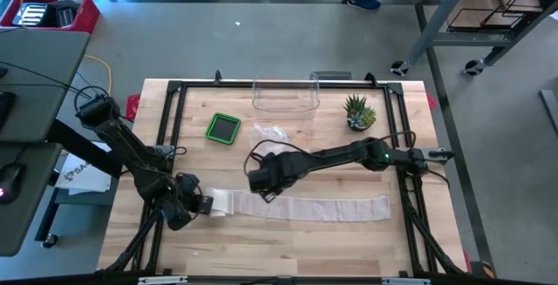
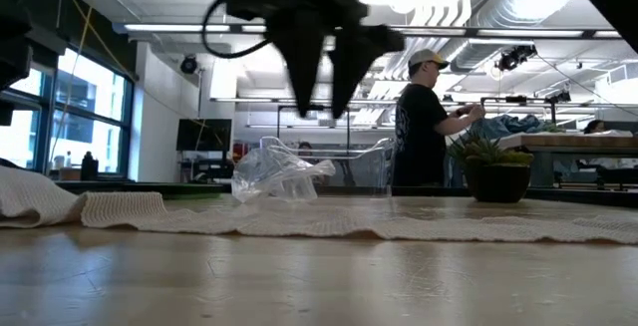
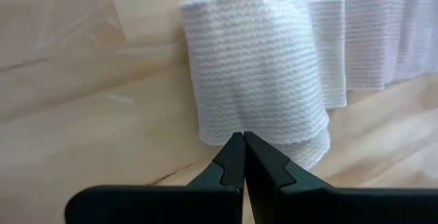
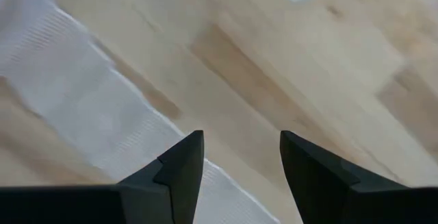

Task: Roll bandage
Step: Roll the bandage

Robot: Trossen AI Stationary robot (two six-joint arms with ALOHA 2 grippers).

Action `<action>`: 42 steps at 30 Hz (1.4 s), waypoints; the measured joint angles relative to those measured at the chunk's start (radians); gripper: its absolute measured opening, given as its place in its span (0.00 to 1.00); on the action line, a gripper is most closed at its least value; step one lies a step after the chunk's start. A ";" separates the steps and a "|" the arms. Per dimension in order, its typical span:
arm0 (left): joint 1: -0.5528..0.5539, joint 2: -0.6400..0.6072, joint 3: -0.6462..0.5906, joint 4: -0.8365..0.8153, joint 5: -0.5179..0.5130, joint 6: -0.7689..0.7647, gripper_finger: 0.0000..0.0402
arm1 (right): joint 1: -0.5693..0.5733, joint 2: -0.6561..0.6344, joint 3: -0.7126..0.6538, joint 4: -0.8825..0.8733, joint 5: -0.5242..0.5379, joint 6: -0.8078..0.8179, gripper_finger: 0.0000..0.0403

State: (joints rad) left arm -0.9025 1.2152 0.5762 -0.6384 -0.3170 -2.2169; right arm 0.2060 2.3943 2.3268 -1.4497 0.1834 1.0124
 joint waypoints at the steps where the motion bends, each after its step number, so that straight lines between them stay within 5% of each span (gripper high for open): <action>1: 0.007 0.000 0.006 -0.011 -0.003 0.000 0.00 | 0.002 -0.012 -0.015 -0.019 0.006 0.000 0.46; 7: 0.029 0.000 0.061 0.012 -0.058 0.000 0.00 | 0.031 -0.132 -0.252 -0.037 0.007 0.014 0.42; 12: -0.025 0.008 0.232 -0.186 -0.113 0.000 0.00 | 0.078 -0.405 -0.655 0.011 -0.016 0.174 0.35; 17: -0.063 0.051 0.417 -0.377 -0.227 0.025 0.00 | 0.181 -0.731 -1.043 0.274 -0.099 0.522 0.31; 21: -0.047 0.061 0.439 -0.399 -0.342 0.085 0.00 | 0.255 -0.862 -1.229 0.575 -0.087 0.740 0.31; 28: 0.045 0.062 0.414 -0.413 -0.267 0.299 0.09 | 0.307 -0.821 -1.291 0.682 -0.105 0.873 0.31; 35: 0.121 0.083 0.414 -0.328 -0.190 0.360 0.34 | 0.312 -0.756 -1.291 0.585 -0.175 0.730 0.31; 42: 0.159 0.199 0.414 -0.299 -0.015 0.057 0.52 | 0.313 -0.752 -1.385 0.571 -0.206 0.448 0.31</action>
State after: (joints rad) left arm -0.7438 1.4142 0.9897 -0.9379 -0.3316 -2.1597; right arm 0.5191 1.6424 0.9419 -0.8792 -0.0231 1.4608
